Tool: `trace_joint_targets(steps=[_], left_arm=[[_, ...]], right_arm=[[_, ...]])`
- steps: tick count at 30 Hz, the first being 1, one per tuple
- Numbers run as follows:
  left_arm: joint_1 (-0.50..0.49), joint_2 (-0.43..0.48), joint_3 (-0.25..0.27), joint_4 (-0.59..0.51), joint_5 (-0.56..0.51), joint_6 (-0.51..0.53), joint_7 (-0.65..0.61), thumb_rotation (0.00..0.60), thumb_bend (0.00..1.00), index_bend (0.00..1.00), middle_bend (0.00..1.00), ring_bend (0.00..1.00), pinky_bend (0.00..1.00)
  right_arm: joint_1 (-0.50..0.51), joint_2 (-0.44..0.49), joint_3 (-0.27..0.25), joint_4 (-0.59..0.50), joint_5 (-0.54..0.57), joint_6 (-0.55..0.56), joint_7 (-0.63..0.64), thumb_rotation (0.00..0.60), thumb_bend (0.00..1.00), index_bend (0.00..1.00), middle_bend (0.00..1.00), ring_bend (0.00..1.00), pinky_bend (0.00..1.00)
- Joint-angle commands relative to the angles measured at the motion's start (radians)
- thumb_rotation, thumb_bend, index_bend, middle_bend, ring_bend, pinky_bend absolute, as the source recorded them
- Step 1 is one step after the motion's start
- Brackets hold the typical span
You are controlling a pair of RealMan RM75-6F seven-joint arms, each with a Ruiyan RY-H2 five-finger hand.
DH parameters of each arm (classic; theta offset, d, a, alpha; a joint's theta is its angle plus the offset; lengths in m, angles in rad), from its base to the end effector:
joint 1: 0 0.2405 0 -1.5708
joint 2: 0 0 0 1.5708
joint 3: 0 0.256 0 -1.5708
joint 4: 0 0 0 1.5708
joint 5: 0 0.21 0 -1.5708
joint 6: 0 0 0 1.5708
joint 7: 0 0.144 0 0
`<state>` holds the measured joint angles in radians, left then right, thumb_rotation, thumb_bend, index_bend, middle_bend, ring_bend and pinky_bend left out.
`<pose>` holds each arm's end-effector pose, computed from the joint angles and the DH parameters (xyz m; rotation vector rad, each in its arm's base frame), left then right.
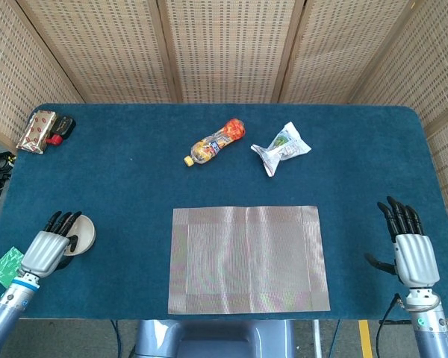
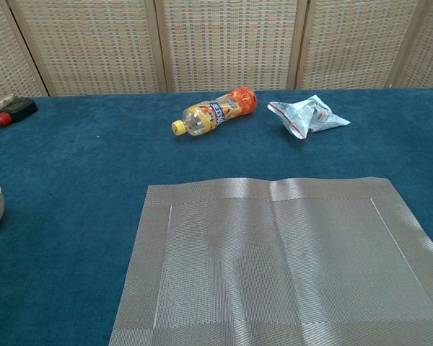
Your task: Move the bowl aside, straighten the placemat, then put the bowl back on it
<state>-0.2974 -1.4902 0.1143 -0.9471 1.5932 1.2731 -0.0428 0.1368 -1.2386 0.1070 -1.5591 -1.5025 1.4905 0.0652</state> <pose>-0.3658 0.2305 0.0526 -1.8355 -0.7332 -0.6399 -0.2949 -0.2082 0.1344 1.3339 -0.9318 1.0872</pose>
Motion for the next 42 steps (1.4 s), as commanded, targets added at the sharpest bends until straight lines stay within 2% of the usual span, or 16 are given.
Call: trace_joint_targets(steps=[1,5,13,20,24,29,31,36,42], left_arm=[[-0.001,-0.002,-0.004,0.001,0.002,0.000,-0.004,0.600,0.42,0.68,0.00,0.00,0.00],[-0.001,-0.002,-0.009,-0.002,0.003,0.003,-0.008,0.600,0.47,0.71,0.00,0.00,0.00],[-0.030,0.017,-0.026,-0.065,0.030,0.017,0.009,0.600,0.47,0.72,0.00,0.00,0.00],[-0.122,0.036,-0.075,-0.233,0.078,0.005,0.090,0.600,0.47,0.72,0.00,0.00,0.00],[-0.197,0.026,-0.122,-0.358,0.089,-0.045,0.159,0.600,0.47,0.72,0.00,0.00,0.00],[-0.289,-0.023,-0.174,-0.450,0.078,-0.147,0.263,0.600,0.46,0.72,0.00,0.00,0.00],[-0.344,-0.075,-0.208,-0.469,0.045,-0.225,0.316,0.600,0.46,0.72,0.00,0.00,0.00],[-0.472,-0.234,-0.279,-0.449,-0.060,-0.398,0.449,0.600,0.46,0.71,0.00,0.00,0.00],[-0.542,-0.332,-0.308,-0.412,-0.128,-0.465,0.534,0.600,0.46,0.70,0.00,0.00,0.00]], right_arm=[[0.000,0.000,0.000,0.000,-0.001,0.001,0.001,0.600,0.27,0.09,0.00,0.00,0.00],[0.000,0.001,-0.001,-0.001,-0.001,0.001,0.001,0.600,0.27,0.09,0.00,0.00,0.00],[-0.001,0.001,-0.001,-0.004,-0.001,0.000,0.002,0.600,0.27,0.09,0.00,0.00,0.00],[0.000,0.002,0.002,-0.002,0.005,-0.004,0.005,0.600,0.27,0.09,0.00,0.00,0.00],[0.002,0.003,0.003,0.000,0.011,-0.010,0.010,0.600,0.27,0.09,0.00,0.00,0.00],[0.004,0.006,0.007,0.005,0.019,-0.016,0.021,0.600,0.27,0.09,0.00,0.00,0.00],[0.005,0.008,0.011,0.008,0.028,-0.021,0.032,0.600,0.27,0.09,0.00,0.00,0.00],[0.006,0.017,0.022,0.016,0.045,-0.029,0.062,0.600,0.27,0.09,0.00,0.00,0.00],[0.009,0.021,0.024,0.023,0.052,-0.040,0.080,0.600,0.27,0.09,0.00,0.00,0.00]])
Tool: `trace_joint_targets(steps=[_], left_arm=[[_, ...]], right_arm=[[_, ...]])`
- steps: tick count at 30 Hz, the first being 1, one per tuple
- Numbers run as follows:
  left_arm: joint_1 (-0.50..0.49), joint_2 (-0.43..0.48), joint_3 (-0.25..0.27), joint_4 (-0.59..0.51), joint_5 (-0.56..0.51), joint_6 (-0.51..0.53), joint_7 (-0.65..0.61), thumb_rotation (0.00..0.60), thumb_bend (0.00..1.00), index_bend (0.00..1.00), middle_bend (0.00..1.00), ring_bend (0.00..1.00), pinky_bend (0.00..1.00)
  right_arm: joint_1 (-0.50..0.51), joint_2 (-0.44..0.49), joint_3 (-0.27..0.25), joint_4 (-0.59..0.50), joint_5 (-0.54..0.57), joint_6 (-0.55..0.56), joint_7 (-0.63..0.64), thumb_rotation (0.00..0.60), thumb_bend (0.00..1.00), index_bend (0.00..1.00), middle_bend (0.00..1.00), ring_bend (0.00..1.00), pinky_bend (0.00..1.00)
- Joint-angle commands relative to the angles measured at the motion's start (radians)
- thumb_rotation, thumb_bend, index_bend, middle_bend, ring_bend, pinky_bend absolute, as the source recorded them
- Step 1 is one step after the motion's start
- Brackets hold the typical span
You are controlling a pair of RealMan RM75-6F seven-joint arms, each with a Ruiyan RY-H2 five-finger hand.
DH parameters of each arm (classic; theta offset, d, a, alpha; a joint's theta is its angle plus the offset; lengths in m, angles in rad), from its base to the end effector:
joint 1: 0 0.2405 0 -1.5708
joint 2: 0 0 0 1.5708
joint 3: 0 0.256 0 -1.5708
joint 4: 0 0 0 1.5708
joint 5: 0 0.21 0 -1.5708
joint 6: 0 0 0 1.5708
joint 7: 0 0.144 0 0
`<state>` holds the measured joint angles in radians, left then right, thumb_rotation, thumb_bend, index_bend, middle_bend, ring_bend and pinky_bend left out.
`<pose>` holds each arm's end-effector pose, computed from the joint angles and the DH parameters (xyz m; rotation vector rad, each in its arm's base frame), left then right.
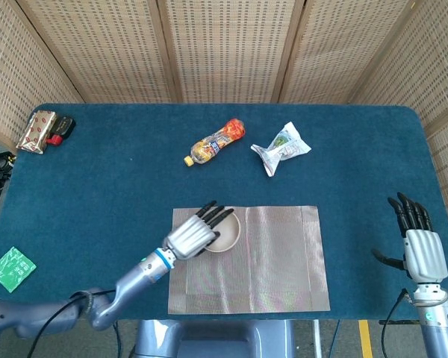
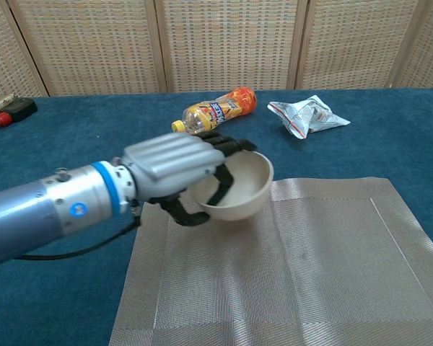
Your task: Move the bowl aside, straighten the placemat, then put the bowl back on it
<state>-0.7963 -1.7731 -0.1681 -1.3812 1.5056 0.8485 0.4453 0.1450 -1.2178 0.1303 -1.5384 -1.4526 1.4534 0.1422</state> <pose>-0.0691 0.2940 -0.0944 -2.2805 -0.5093 -1.0429 -0.3060 -0.2167 0.1442 1.2843 -0.9853 1.0920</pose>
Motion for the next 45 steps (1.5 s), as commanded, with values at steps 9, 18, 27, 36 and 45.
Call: trace_joint_targets(steps=[9,18,27,36,45], left_arm=[[-0.115,-0.138,-0.048,0.049,-0.148,-0.092,0.159,0.600,0.45,0.67,0.00,0.00,0.00],[-0.129,-0.112,-0.033,0.008,-0.245,-0.090,0.241,0.600,0.34,0.42,0.00,0.00,0.00],[-0.101,-0.029,-0.017,-0.105,-0.267,-0.011,0.248,0.600,0.26,0.10,0.00,0.00,0.00],[0.084,0.183,0.057,-0.283,-0.148,0.277,0.136,0.600,0.26,0.05,0.00,0.00,0.00],[0.322,0.346,0.176,-0.219,-0.021,0.585,-0.018,0.600,0.24,0.03,0.00,0.00,0.00]], right_arm=[[0.003,0.003,0.006,0.008,0.013,-0.011,0.019,0.600,0.27,0.09,0.00,0.00,0.00],[0.000,0.007,0.004,0.003,0.006,-0.003,0.020,0.600,0.27,0.09,0.00,0.00,0.00],[-0.002,0.005,-0.001,-0.002,-0.008,0.008,0.009,0.600,0.27,0.09,0.00,0.00,0.00],[-0.009,0.003,-0.015,-0.015,-0.032,0.026,-0.032,0.600,0.27,0.08,0.00,0.00,0.00],[-0.008,0.014,-0.033,-0.059,-0.005,-0.013,-0.138,0.600,0.22,0.01,0.00,0.00,0.00]])
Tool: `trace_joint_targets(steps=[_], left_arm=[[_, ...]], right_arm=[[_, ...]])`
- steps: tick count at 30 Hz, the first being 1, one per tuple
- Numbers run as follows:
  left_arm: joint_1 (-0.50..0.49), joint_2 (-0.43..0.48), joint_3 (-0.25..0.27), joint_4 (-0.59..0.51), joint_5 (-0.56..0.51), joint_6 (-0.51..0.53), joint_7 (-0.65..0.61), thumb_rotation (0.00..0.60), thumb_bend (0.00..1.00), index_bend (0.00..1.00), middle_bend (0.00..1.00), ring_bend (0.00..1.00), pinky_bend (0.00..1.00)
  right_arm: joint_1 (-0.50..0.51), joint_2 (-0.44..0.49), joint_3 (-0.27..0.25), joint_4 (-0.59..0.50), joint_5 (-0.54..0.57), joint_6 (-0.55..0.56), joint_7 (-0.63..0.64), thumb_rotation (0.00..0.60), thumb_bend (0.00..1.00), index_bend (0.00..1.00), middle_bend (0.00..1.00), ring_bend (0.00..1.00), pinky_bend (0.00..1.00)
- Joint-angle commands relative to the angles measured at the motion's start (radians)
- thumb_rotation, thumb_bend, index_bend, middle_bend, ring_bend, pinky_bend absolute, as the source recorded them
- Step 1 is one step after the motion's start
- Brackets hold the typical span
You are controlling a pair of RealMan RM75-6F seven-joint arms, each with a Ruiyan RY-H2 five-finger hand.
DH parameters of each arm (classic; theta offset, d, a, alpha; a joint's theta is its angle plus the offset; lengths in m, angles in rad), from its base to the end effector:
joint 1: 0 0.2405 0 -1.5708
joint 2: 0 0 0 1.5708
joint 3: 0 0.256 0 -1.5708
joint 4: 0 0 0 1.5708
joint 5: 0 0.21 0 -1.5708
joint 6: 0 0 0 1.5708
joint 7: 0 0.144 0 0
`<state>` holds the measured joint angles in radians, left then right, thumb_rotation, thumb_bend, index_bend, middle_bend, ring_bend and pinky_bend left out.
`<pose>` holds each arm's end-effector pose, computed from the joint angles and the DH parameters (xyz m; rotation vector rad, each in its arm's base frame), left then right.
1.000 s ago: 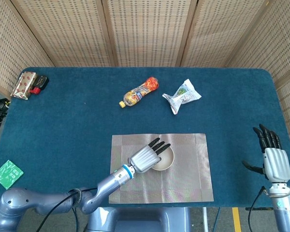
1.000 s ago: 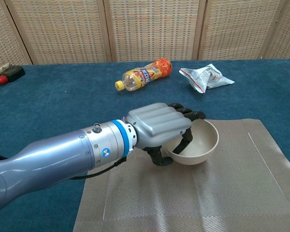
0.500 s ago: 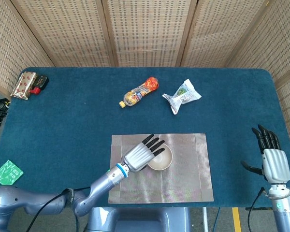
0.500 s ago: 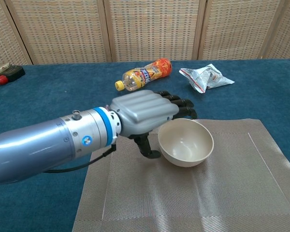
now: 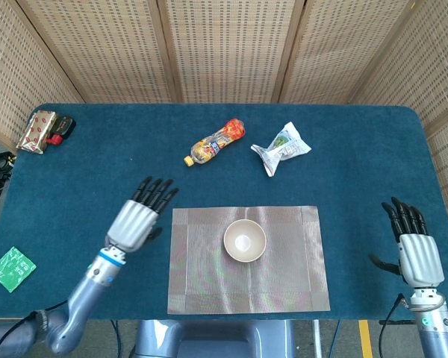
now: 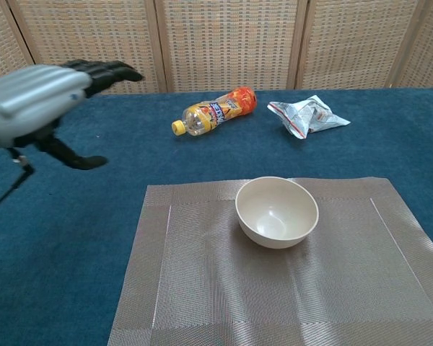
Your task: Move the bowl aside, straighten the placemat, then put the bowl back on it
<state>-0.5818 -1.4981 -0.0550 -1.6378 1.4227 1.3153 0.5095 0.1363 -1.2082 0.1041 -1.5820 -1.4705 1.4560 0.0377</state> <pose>-0.1481 0.2784 0.0207 -1.8113 -0.5858 -1.0616 -0.2996 -0.2078 0.1386 1.3415 -0.9468 1.0232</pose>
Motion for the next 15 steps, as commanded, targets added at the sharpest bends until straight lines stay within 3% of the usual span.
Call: trace_joint_targets(steps=[1,8,15], left_arm=[[0.130,0.079,0.072,0.049,0.065,0.139,-0.096,0.600,0.24,0.03,0.00,0.00,0.00],[0.266,0.129,0.126,0.064,0.058,0.247,-0.134,0.600,0.11,0.00,0.00,0.00,0.00],[0.347,0.147,0.140,0.073,0.049,0.309,-0.155,0.600,0.07,0.00,0.00,0.00,0.00]], right_arm=[[0.001,0.007,-0.009,-0.020,0.018,-0.023,-0.046,0.600,0.20,0.00,0.00,0.00,0.00],[0.011,0.022,-0.026,-0.039,0.026,-0.058,-0.149,0.600,0.15,0.00,0.00,0.00,0.00],[0.009,0.014,-0.033,-0.047,0.020,-0.052,-0.200,0.600,0.15,0.00,0.00,0.00,0.00]])
